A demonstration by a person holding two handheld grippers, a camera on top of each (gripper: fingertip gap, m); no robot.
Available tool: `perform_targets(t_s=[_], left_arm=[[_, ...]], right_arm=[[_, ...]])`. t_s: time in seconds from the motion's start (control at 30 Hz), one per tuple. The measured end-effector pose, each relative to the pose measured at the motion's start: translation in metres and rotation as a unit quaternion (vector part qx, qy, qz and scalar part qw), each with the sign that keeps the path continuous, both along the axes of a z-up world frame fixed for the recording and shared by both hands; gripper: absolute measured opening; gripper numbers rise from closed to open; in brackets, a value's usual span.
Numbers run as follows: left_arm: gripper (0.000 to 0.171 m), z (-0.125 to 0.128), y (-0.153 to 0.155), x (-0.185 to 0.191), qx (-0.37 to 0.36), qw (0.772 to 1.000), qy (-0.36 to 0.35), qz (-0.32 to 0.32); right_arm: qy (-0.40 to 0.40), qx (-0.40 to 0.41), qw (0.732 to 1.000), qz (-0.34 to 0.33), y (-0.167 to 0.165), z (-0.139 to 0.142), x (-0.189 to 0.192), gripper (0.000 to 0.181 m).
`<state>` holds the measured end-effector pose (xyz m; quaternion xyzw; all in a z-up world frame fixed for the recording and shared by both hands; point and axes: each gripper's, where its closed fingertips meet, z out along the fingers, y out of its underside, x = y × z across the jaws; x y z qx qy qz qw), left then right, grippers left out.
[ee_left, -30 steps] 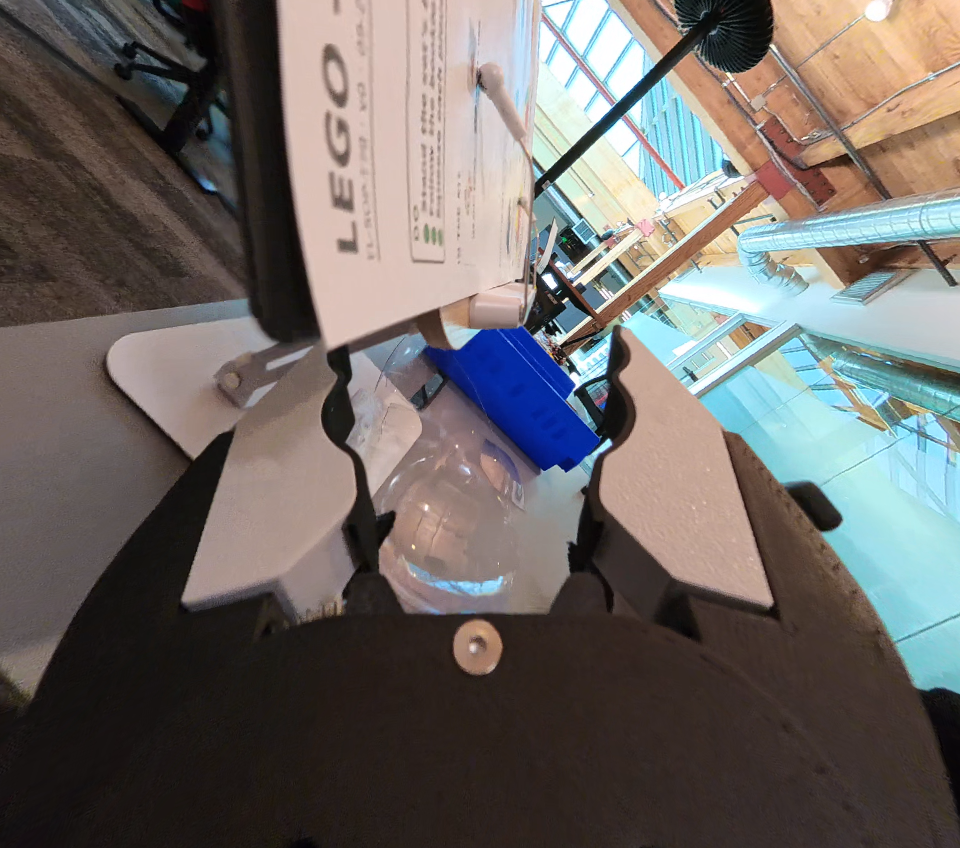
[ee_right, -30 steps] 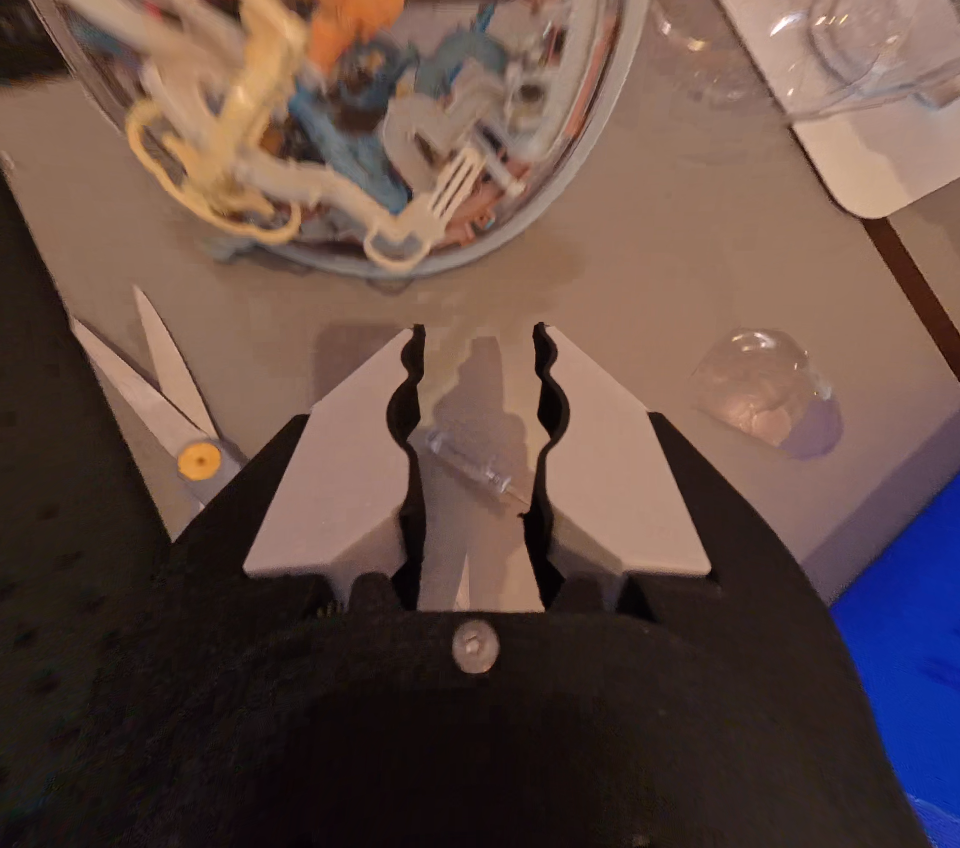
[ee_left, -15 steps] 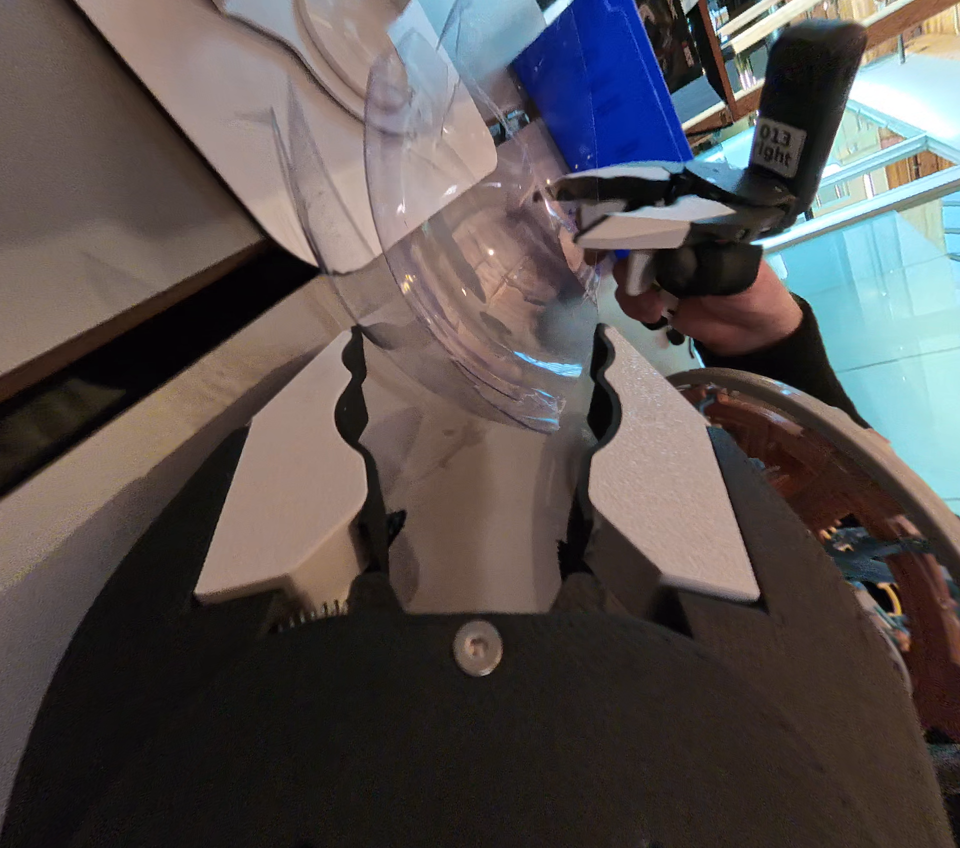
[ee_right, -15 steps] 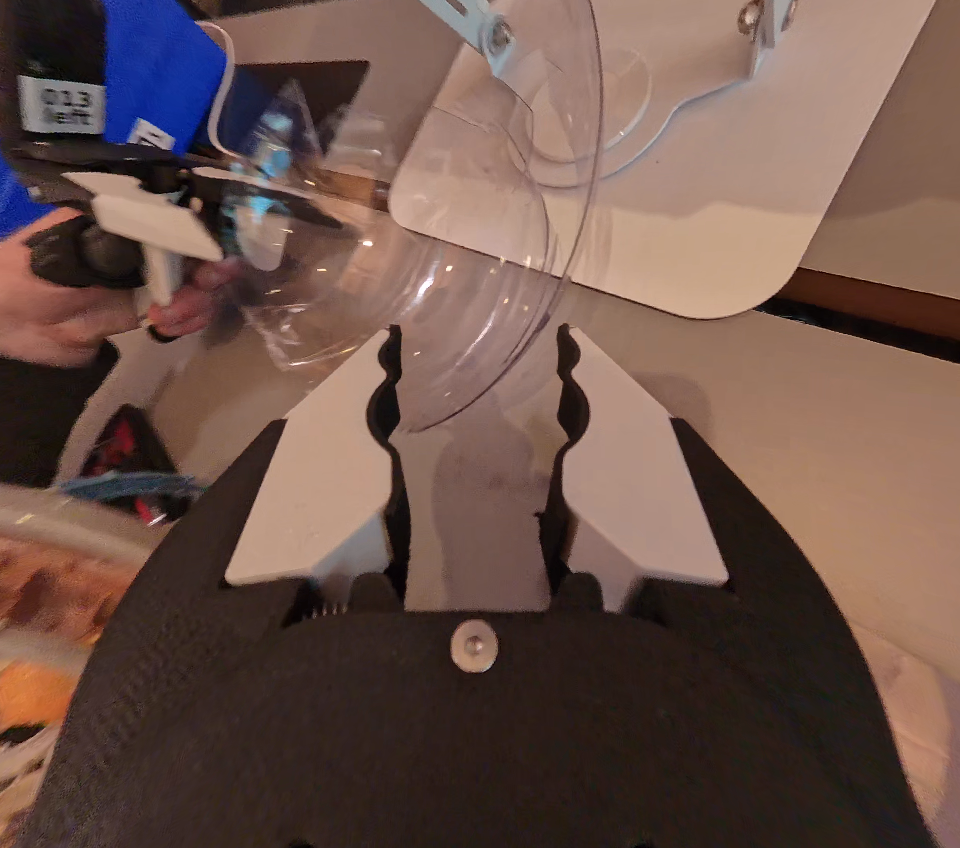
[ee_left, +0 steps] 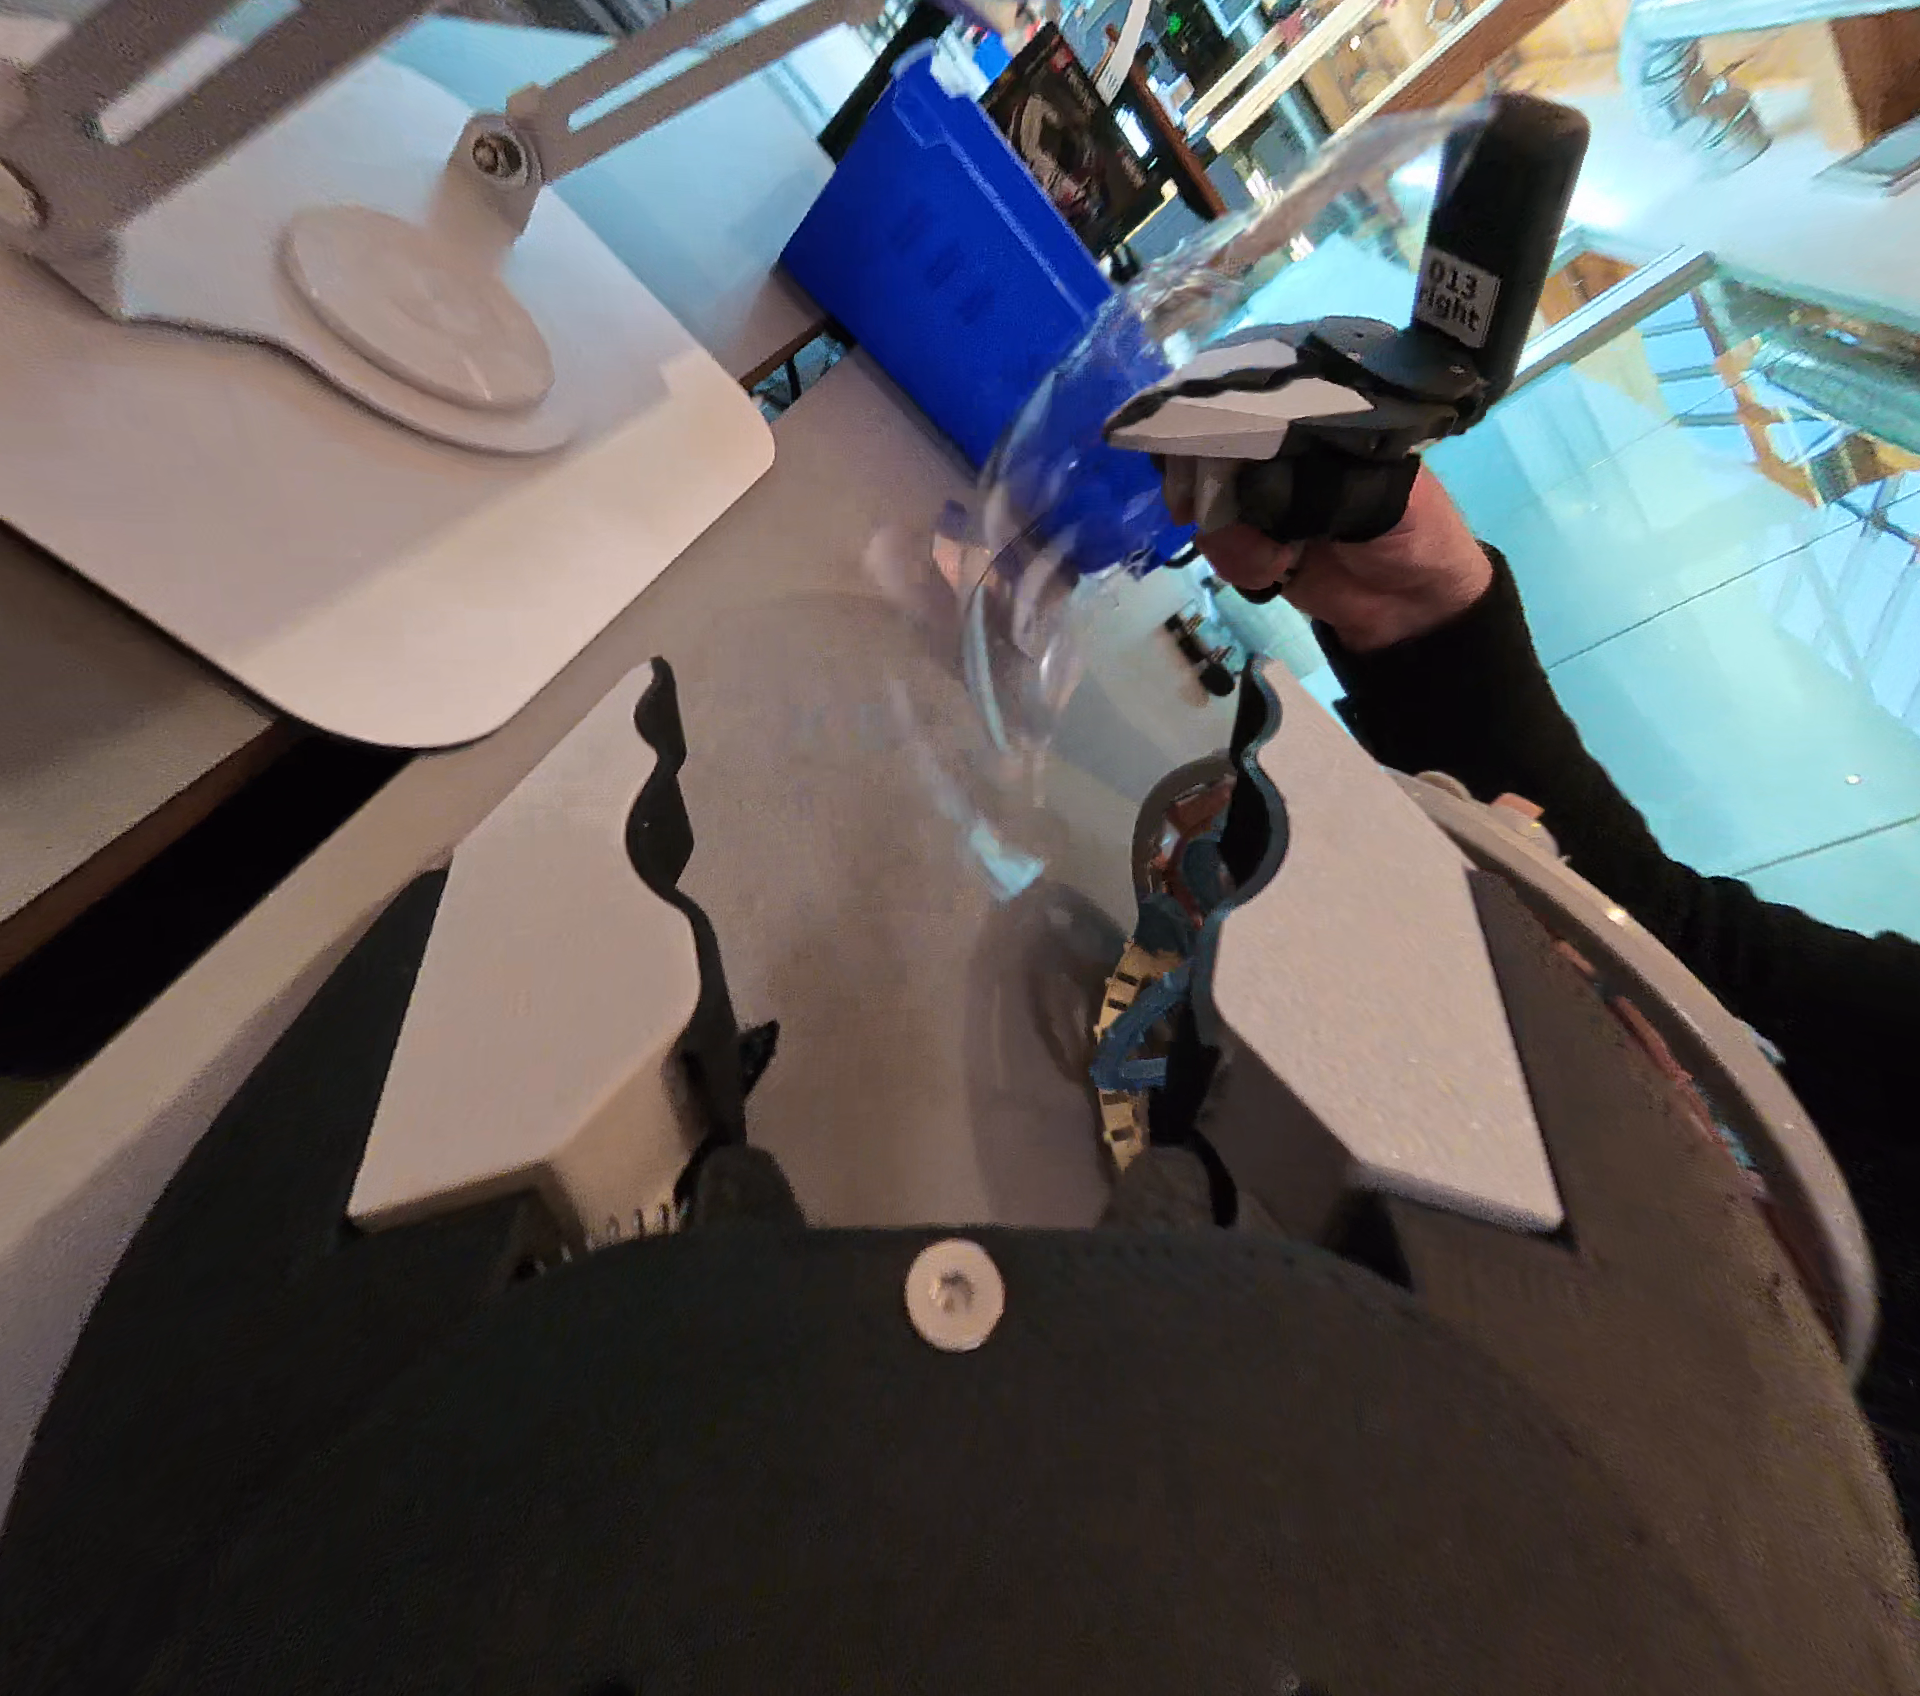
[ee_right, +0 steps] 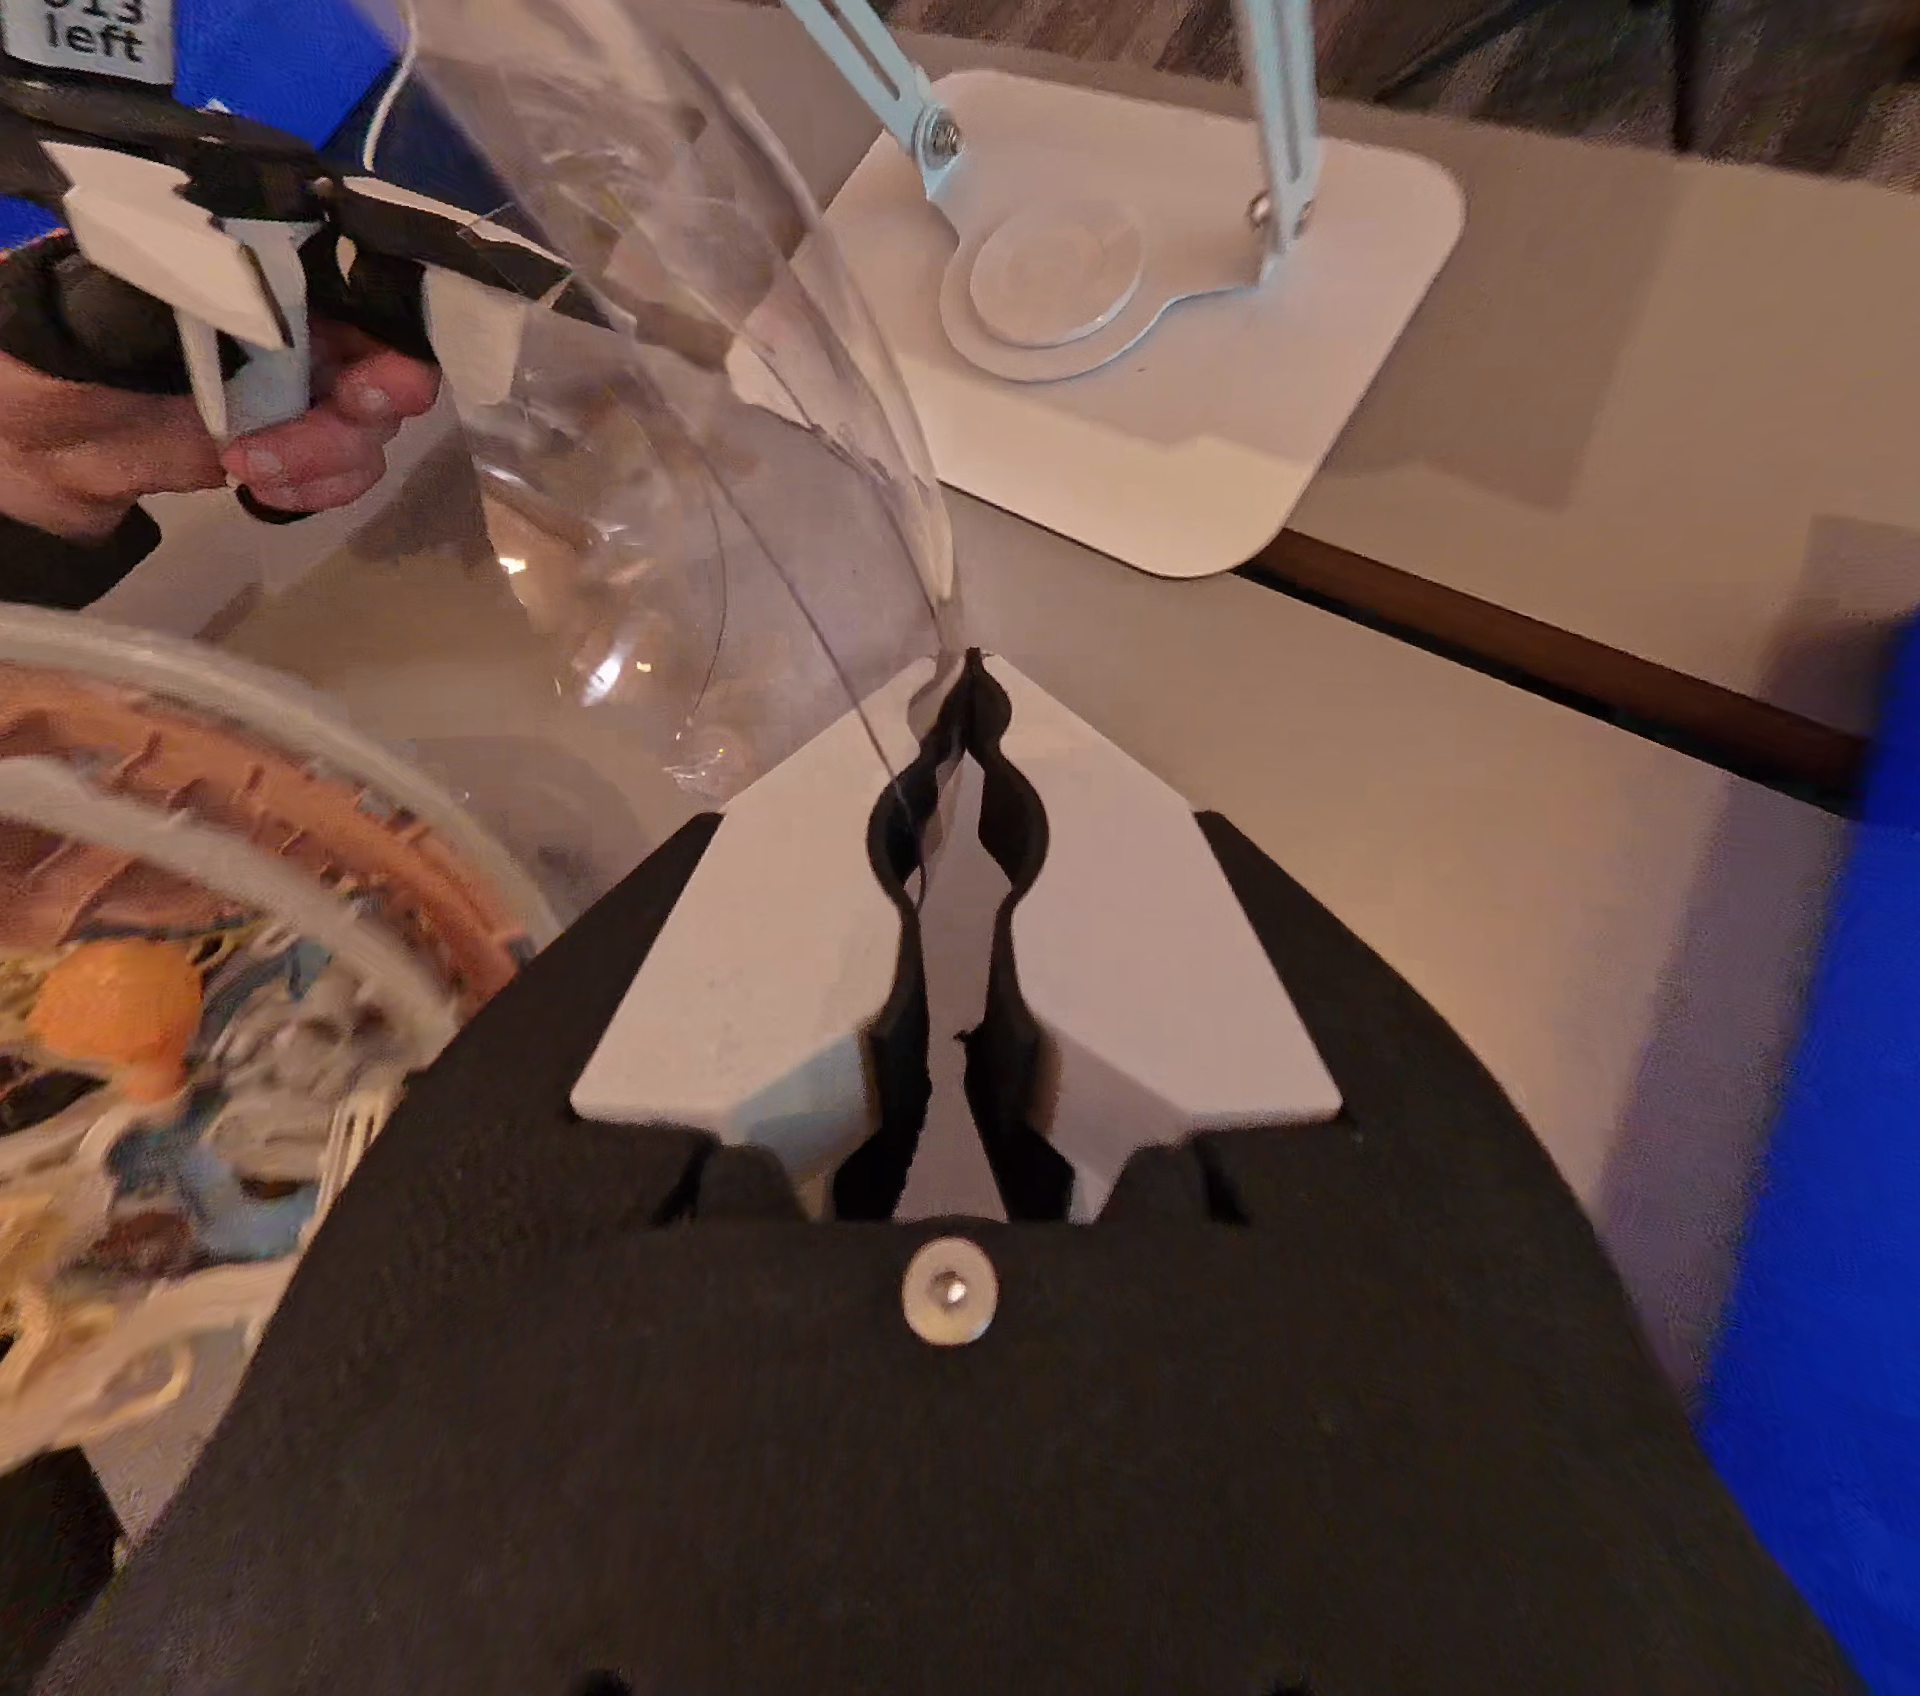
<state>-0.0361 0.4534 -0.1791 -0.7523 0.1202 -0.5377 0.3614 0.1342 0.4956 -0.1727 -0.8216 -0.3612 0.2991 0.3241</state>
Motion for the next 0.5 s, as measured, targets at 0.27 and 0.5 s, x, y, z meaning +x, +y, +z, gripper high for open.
perform_targets(t_s=[0.27, 0.5], left_arm=[[0.118, 0.038, 0.032, -0.051, 0.056, 0.988, -0.09, 0.116], [0.121, 0.055, 0.058, -0.066, 0.092, 0.972, -0.144, 0.162]], right_arm=[[0.019, 0.108, 0.981, -0.161, 0.045, 0.114, 0.175, 0.0], [-0.063, 0.116, 0.935, -0.33, 0.106, 0.073, 0.308, 0.0]])
